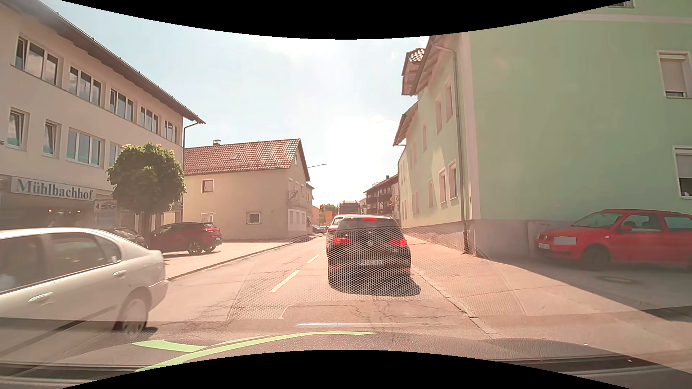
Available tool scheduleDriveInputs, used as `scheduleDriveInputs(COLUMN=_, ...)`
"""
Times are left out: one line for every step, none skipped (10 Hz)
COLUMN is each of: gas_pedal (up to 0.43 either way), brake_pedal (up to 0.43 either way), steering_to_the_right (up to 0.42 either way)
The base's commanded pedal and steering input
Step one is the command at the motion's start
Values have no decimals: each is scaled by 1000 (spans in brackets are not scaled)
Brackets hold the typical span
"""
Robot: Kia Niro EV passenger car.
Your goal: Follow the waypoints while adhering to traffic rules and regulations
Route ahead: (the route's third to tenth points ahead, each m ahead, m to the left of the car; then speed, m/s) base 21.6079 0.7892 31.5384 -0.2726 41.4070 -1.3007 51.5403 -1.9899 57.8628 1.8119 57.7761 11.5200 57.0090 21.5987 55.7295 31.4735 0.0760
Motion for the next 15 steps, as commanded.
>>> scheduleDriveInputs(gas_pedal=0, brake_pedal=171, steering_to_the_right=9)
scheduleDriveInputs(gas_pedal=0, brake_pedal=177, steering_to_the_right=10)
scheduleDriveInputs(gas_pedal=0, brake_pedal=183, steering_to_the_right=9)
scheduleDriveInputs(gas_pedal=0, brake_pedal=189, steering_to_the_right=9)
scheduleDriveInputs(gas_pedal=0, brake_pedal=195, steering_to_the_right=9)
scheduleDriveInputs(gas_pedal=0, brake_pedal=195, steering_to_the_right=9)
scheduleDriveInputs(gas_pedal=0, brake_pedal=195, steering_to_the_right=9)
scheduleDriveInputs(gas_pedal=0, brake_pedal=195, steering_to_the_right=9)
scheduleDriveInputs(gas_pedal=0, brake_pedal=201, steering_to_the_right=10)
scheduleDriveInputs(gas_pedal=0, brake_pedal=201, steering_to_the_right=10)
scheduleDriveInputs(gas_pedal=0, brake_pedal=201, steering_to_the_right=10)
scheduleDriveInputs(gas_pedal=0, brake_pedal=201, steering_to_the_right=10)
scheduleDriveInputs(gas_pedal=0, brake_pedal=201, steering_to_the_right=11)
scheduleDriveInputs(gas_pedal=0, brake_pedal=201, steering_to_the_right=11)
scheduleDriveInputs(gas_pedal=0, brake_pedal=201, steering_to_the_right=11)
